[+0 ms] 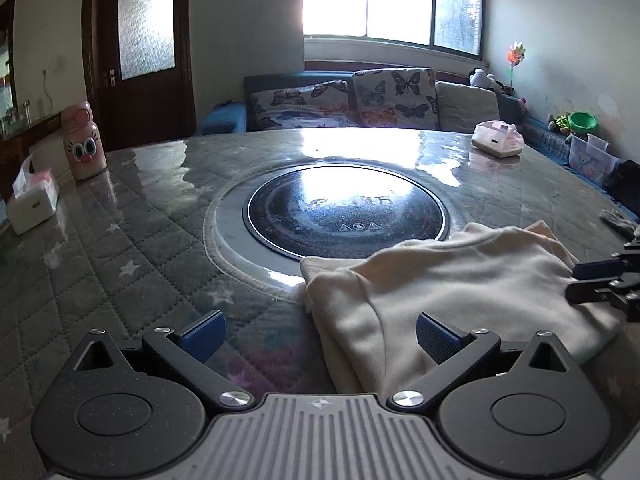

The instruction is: Fold clothes

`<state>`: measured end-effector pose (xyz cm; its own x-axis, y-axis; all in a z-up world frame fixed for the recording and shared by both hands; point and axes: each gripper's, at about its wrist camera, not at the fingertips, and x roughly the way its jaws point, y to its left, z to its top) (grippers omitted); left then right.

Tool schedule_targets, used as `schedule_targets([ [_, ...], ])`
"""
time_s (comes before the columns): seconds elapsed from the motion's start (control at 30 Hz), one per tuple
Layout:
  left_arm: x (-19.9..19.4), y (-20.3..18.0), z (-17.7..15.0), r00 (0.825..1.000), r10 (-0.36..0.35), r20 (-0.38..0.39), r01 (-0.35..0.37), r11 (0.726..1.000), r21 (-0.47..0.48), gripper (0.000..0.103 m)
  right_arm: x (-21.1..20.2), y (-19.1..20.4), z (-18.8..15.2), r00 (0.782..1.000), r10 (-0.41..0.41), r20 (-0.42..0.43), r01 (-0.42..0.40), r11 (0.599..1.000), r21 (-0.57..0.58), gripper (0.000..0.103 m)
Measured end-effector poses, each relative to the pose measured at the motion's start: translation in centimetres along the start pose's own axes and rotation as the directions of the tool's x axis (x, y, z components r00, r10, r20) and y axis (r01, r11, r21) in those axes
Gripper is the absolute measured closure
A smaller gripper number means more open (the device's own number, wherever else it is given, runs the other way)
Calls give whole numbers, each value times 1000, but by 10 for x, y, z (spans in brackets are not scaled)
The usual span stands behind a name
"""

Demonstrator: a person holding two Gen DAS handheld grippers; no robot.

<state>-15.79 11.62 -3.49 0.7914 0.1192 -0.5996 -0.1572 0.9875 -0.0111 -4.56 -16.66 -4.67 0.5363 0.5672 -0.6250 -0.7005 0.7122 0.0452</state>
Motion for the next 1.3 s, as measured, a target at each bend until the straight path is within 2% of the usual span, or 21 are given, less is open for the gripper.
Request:
schedule_targets([
  [0.17,22,-2,13,1000,21,-5,-21,1000,8,0,12,-5,17,1000,-4,19,4,1000,-10,69],
  [0.43,48,4,16,996,68,-59,-68,998,5,0,40,-17,24,1000,-10,-15,11,1000,30,68],
  [0.53,47,3,16,996,68,-63,-68,998,11,0,34,-15,24,1000,-15,-6,15,1000,21,60],
  [0.6,46,2,17,995,64,-71,-64,998,5,0,32,-12,24,1000,-23,-3,23,1000,21,59],
  [0.67,46,3,19,995,55,-82,-56,998,-9,0,29,-10,23,999,-32,0,32,999,22,51],
  [0.8,41,3,19,993,43,-107,-47,998,-33,0,20,-4,22,999,-37,13,36,999,28,43],
  [0.87,38,2,18,993,36,-110,-40,998,-38,0,16,-1,21,999,-41,18,40,999,27,36],
  [1.3,16,-11,13,995,-10,-99,5,999,-52,0,-3,23,12,998,-47,46,46,998,32,15],
])
